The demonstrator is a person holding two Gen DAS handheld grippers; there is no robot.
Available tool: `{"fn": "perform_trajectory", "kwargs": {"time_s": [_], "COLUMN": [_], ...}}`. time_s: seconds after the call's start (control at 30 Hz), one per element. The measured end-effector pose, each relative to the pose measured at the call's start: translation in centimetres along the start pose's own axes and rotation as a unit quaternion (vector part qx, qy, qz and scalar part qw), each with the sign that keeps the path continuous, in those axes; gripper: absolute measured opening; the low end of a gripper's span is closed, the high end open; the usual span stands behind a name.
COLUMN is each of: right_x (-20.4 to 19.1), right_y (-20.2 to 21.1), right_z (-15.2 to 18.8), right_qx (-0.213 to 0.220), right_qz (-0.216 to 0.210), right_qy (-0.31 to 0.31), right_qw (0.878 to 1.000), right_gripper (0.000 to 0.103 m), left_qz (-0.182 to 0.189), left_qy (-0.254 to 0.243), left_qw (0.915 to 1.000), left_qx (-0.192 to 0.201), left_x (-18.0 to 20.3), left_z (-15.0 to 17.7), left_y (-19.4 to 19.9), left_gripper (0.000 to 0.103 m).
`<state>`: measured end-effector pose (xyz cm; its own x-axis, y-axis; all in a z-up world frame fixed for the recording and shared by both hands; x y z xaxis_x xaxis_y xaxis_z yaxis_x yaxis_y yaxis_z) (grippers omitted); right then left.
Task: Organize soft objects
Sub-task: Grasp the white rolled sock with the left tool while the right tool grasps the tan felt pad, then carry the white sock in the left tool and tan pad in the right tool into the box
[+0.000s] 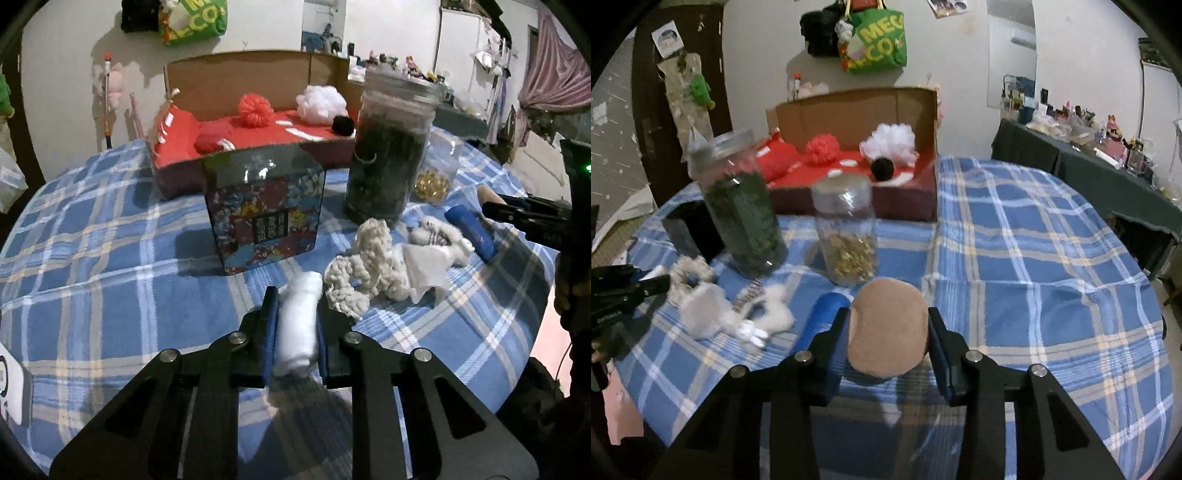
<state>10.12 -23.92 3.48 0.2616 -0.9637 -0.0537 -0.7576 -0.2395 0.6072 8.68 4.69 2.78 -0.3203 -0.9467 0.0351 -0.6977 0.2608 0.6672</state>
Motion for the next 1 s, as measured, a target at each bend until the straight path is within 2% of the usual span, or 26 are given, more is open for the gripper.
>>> {"fn": "perform_trajectory", "kwargs": {"time_s": [0.23, 0.5, 0.7, 1.0], "right_x": [-2.8, -6.4, -7.6, -7.5], "right_y": [1.5, 1.0, 0.7, 0.3], "right_z": [-0.6, -0.6, -0.5, -0.3], "right_qx": [0.017, 0.019, 0.014, 0.008], "right_qz": [-0.046, -0.089, -0.098, -0.1], "right_qy": [0.008, 0.02, 0.027, 0.023], "right_qw": [0.999, 0.996, 0.995, 0.995], "right_gripper": [0.042, 0.042, 0.042, 0.042], "left_qz": [0.016, 0.057, 0.081, 0.084], "left_qy": [-0.009, -0.021, -0.028, -0.026], "left_qw": [0.9994, 0.9974, 0.9957, 0.9956], "left_qx": [0.03, 0.039, 0.034, 0.033], "left_x": [1.5, 4.8, 6.6, 6.8], "left_z": [-0.7, -1.6, -1.7, -1.8], "left_y": [2.0, 1.5, 0.8, 0.5], "left_gripper": [0.016, 0.016, 0.016, 0.016]}}
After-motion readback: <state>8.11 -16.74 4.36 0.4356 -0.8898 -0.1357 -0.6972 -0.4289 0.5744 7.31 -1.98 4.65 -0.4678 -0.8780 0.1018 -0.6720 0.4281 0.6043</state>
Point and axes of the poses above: each gripper's, at about its wrist camera, not at the fingertips, and y roughly against the way its jaws point, x to its right, z to its underside, the point moved 1 cm from there along -y, roughly the way its jaws point, and after that the axes turned 3 degrees about x, right-handed, at the moved point
